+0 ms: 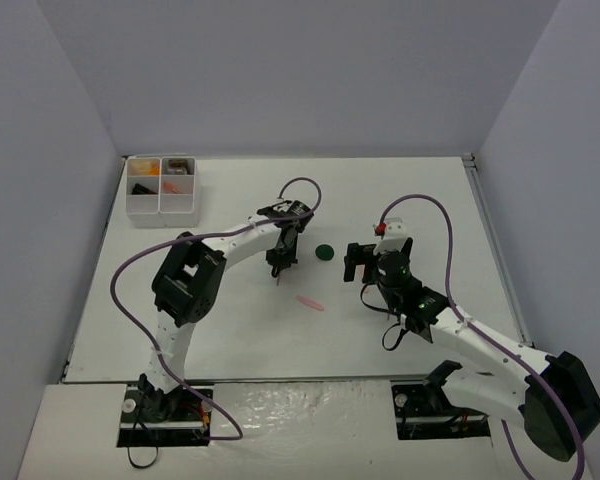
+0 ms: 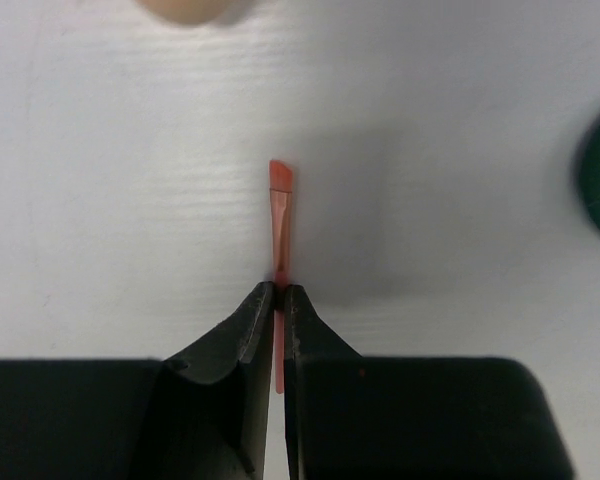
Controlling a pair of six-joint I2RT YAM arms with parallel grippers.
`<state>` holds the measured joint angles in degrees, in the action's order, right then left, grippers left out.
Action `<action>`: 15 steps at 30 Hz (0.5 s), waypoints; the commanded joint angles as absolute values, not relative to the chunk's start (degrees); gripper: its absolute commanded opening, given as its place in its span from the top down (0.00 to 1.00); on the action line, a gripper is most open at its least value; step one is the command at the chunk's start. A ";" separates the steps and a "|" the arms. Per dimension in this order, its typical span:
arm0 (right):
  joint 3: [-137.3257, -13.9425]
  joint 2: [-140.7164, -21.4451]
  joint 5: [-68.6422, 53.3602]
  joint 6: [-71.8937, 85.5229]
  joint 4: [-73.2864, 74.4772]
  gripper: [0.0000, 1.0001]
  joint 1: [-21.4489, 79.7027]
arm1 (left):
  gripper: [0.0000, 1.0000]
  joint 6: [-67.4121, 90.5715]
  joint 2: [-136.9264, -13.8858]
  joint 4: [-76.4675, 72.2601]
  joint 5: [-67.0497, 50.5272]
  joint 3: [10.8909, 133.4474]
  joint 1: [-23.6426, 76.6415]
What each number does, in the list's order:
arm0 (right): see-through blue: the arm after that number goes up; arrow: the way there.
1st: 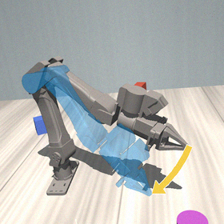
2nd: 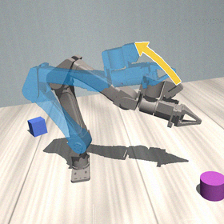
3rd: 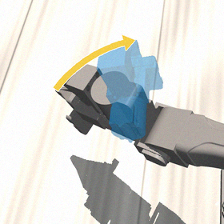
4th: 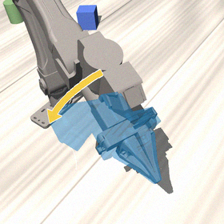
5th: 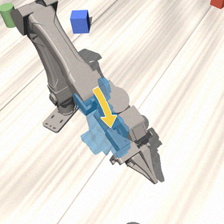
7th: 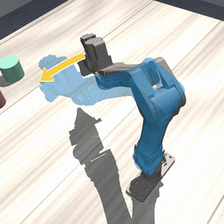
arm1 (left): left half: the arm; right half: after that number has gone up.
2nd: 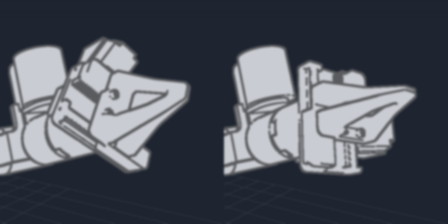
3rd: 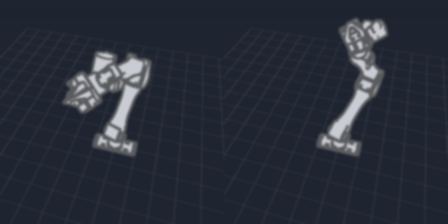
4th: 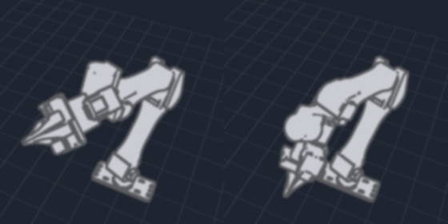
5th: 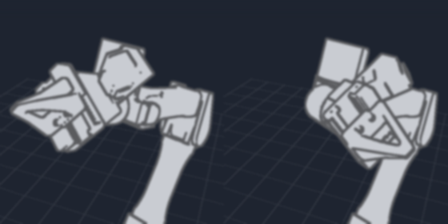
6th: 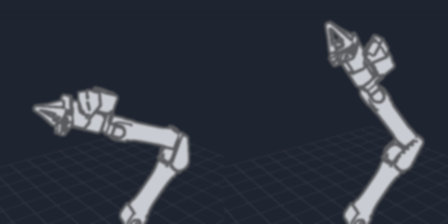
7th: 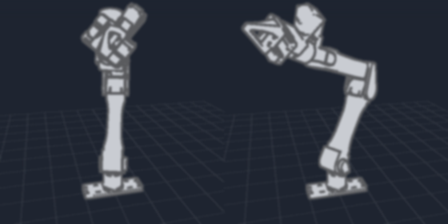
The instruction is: Organize the makeup
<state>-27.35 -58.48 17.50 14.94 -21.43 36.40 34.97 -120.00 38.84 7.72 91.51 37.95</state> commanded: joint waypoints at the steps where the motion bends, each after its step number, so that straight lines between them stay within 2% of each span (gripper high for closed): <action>1: -27.77 -57.74 17.49 15.29 -24.26 0.00 36.04 | 1.00 31.40 -108.61 39.48 12.63 86.60 36.57; 4: -27.94 -57.83 17.12 15.39 -24.27 0.00 36.03 | 1.00 29.45 -99.41 35.78 14.95 83.16 35.25; 8: -27.80 -57.74 16.93 15.64 -24.55 0.00 35.83 | 1.00 24.44 -87.38 21.62 20.82 74.27 31.59; 15: -27.47 -57.61 17.01 15.82 -24.92 0.00 35.60 | 1.00 21.14 -79.98 -0.69 22.76 65.48 20.14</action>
<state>-27.08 -58.48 16.56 15.16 -21.43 36.04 24.64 -81.89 16.47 18.65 68.24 25.78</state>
